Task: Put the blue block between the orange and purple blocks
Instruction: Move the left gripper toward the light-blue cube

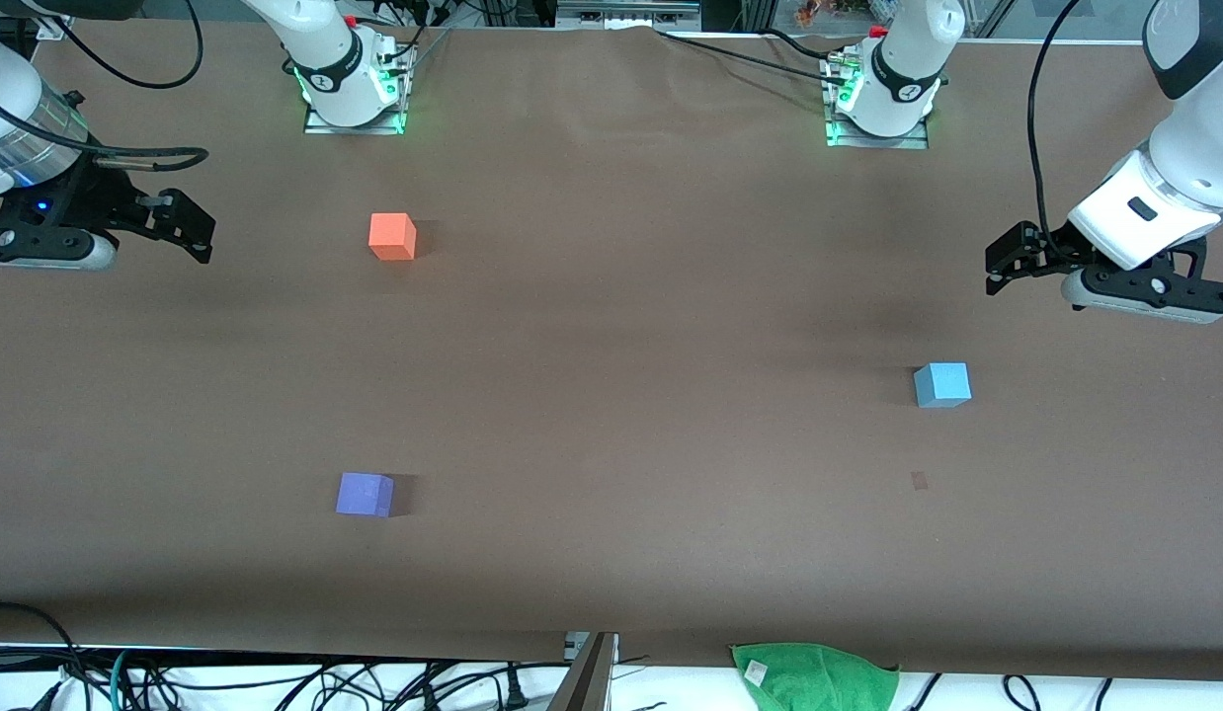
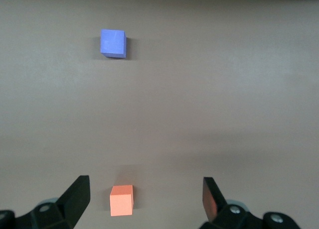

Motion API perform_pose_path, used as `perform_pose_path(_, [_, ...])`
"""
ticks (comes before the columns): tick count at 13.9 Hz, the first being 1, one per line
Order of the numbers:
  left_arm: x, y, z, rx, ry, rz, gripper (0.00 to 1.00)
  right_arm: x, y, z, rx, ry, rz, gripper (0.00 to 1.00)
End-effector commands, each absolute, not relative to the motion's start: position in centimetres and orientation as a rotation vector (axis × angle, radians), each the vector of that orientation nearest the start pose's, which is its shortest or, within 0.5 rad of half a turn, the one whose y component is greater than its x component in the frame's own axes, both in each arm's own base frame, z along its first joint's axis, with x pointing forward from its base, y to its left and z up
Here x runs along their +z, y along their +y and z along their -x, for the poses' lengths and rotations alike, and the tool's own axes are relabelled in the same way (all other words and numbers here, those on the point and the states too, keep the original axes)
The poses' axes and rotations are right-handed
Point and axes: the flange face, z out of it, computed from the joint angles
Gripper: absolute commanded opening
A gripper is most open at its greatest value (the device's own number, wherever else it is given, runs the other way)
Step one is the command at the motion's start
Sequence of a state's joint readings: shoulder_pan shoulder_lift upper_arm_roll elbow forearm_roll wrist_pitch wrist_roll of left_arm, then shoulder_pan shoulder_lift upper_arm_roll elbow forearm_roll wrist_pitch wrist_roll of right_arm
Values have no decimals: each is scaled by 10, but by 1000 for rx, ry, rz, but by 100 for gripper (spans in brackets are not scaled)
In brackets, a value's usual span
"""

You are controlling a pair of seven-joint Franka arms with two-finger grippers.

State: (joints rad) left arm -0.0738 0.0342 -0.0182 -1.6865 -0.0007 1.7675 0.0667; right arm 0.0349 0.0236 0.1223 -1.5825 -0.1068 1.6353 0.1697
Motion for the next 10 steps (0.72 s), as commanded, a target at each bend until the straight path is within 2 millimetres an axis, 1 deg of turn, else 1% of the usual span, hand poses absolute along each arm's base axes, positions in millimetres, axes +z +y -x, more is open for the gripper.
perform_pose_path(1, [565,-45,-581,-53,256,3113,100,618,78,-564,-84,9,3228,100])
perform_pose_path(2, [566,-41,-581,-55,246,3114,100,618,78,-564,-83,9,3226,100])
perform_pose_path(4, [574,-18,-578,-57,201,3116,100,618,78,-564,-83,9,3226,100])
perform_pose_path(6, [578,-13,-573,-4,183,3121,100,617,78,-564,-81,9,3227,100])
perform_pose_path(7, [576,-12,-571,27,166,3123,100,617,78,-564,-78,9,3227,100])
perform_pose_path(8, [569,-7,-573,49,152,3122,100,617,77,-563,-68,7,3228,100])
perform_pose_path(9, [557,5,-578,80,119,3124,100,617,76,-562,-63,5,3229,100])
perform_pose_path(10, [543,13,-584,109,102,3126,100,617,75,-563,-65,7,3229,100])
